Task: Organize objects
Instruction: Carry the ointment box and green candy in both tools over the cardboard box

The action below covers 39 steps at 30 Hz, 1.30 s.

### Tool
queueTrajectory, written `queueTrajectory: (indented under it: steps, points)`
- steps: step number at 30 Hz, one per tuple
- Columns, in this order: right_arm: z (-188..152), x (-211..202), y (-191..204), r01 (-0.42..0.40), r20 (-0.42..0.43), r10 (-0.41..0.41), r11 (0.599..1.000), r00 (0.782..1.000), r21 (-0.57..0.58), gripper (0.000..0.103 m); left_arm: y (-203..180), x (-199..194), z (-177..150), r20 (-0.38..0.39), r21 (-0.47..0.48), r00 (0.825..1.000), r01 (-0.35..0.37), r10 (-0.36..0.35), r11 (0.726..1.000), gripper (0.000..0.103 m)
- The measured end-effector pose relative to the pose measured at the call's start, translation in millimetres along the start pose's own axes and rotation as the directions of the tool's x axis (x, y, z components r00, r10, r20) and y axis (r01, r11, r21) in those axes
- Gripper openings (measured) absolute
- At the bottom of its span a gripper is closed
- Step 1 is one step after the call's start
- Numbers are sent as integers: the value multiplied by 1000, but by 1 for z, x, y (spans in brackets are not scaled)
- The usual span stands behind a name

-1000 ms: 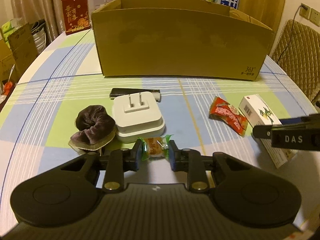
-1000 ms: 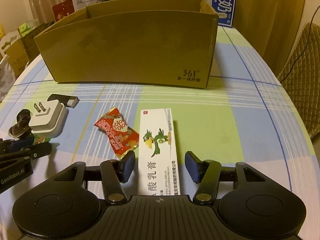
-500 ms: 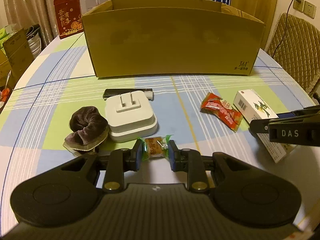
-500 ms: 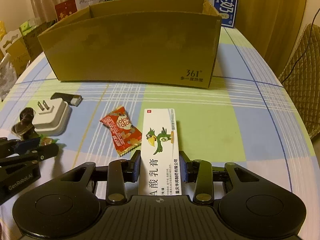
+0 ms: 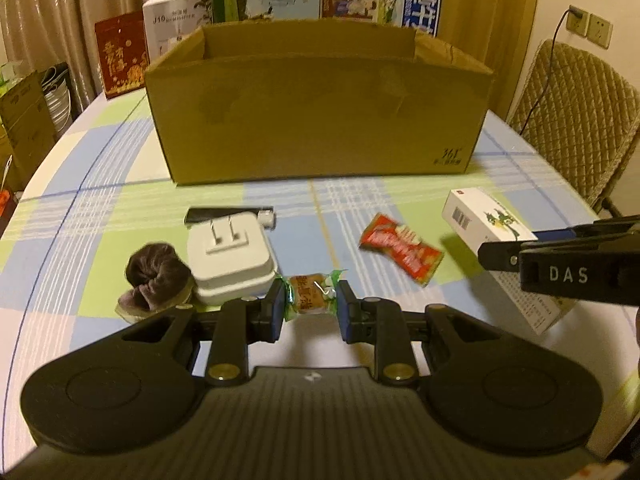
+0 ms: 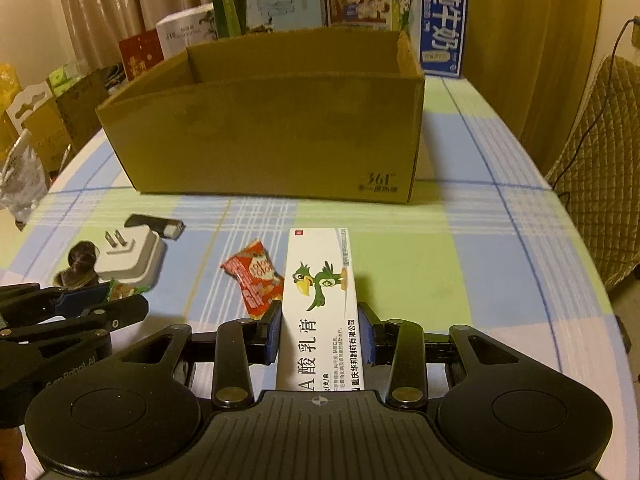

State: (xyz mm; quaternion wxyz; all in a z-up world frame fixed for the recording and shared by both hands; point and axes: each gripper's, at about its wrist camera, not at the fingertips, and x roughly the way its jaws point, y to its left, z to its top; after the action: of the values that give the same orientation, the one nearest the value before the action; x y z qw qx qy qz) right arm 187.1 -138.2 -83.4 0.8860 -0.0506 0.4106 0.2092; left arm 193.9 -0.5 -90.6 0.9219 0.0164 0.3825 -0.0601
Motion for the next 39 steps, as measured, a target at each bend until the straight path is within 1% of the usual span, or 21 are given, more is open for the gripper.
queueTrajectory:
  steps: [3,9,11,13,18,22,26,29,35,39]
  points:
    - [5,-13,0,1,31,-1,1000,1000,5,35,-3,-11,11,26,7,1000,10,-10,1000,22]
    - [25,-43,7,-13,110,16,999,994,-30,35,-6,-34,40,76,20,997,22,-24,1000,22]
    - [35,-52,9,-31,136,34,999,990,-27,35,-7,-40,51,95,32,995,32,-35,999,22]
    - [47,-58,10,-39,161,44,999,986,-31,35,-8,-45,63,112,55,993,26,-32,998,22]
    - [79,-67,13,-41,227,50,998,973,-45,35,-4,-47,97,152,76,988,20,-31,997,22]
    - [106,-64,16,-34,263,49,998,963,-59,35,1,-40,131,189,95,982,-2,-16,995,22]
    - [125,-58,14,-34,282,43,999,958,-36,35,9,-34,156,219,58,976,-8,-5,998,22]
    - [134,-52,14,-29,283,37,999,958,-30,35,14,-26,165,218,34,976,3,-10,999,22]
    - [151,-34,8,-19,288,26,999,957,-29,35,18,-5,186,221,44,975,-5,-5,999,22]
    - [162,-14,-2,-25,263,22,1000,965,9,35,28,9,197,214,17,977,10,-13,1000,22]
